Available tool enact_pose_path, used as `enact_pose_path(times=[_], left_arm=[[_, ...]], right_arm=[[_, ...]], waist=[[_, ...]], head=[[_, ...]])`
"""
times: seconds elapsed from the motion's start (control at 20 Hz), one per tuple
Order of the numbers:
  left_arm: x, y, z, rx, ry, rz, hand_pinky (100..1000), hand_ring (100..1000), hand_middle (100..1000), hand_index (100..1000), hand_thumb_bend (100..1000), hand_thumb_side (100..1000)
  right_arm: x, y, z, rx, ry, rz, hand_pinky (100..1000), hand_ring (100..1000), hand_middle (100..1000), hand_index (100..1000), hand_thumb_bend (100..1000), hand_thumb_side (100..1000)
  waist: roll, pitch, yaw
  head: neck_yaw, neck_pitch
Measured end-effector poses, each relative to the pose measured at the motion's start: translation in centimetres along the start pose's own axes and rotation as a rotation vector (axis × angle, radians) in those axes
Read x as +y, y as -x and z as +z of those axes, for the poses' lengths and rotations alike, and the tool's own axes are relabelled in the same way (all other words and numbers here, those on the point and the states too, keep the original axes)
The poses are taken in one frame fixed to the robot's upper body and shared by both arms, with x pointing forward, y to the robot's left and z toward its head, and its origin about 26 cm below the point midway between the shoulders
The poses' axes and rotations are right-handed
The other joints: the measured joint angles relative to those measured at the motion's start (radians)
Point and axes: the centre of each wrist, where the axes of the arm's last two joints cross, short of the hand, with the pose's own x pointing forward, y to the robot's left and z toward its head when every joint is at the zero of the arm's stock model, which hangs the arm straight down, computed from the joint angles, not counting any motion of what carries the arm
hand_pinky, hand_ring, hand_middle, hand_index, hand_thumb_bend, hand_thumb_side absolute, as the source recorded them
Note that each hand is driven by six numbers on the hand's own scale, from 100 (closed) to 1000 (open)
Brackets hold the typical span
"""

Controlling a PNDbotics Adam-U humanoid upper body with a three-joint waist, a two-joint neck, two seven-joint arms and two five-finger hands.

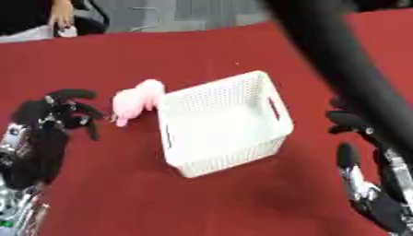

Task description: Pick up objects on the table and place them in the box.

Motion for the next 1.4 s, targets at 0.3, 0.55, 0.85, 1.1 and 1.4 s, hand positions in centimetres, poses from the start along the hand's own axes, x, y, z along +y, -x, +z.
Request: enact_pose_path(times=[0.3, 0.55, 0.85, 1.1, 1.4], left_arm=[[0.0, 0.0, 0.0, -0.001, 0.001, 0.000, 311, 573, 676, 759, 112, 1000], [0.0, 0.0, 0.0, -0.001, 0.000, 0.000, 310, 573, 683, 765, 109, 1000], [0.4, 0.0, -0.5, 0.007, -0.027, -0.051, 305, 574, 708, 770, 181, 820], [2.2, -0.4, -3.5, 0.013, -0.006, -0.286, 340, 612, 736, 794, 313, 649], [4.1, -0.9, -7.9, 0.001, 0.129, -0.621, 380, 630, 743, 809, 377, 591]], right_arm=[[0.0, 0.0, 0.0, -0.003, 0.006, 0.000, 625, 773, 836, 807, 112, 709], [0.0, 0.0, 0.0, -0.004, 0.013, 0.001, 624, 773, 834, 806, 114, 707], [0.0, 0.1, 0.3, 0.014, 0.018, 0.003, 626, 776, 837, 809, 118, 702], [0.0, 0.1, 0.6, 0.028, 0.013, 0.004, 626, 776, 837, 809, 117, 702], [0.1, 0.1, 0.6, 0.034, 0.008, 0.003, 627, 777, 837, 809, 118, 701]], waist=[[-0.001, 0.000, 0.000], [-0.001, -0.001, 0.000], [0.009, 0.000, -0.007], [0.022, -0.001, -0.013], [0.030, -0.005, -0.025]], head=[[0.007, 0.003], [0.019, 0.012], [0.036, 0.025], [0.046, 0.032], [0.053, 0.032]])
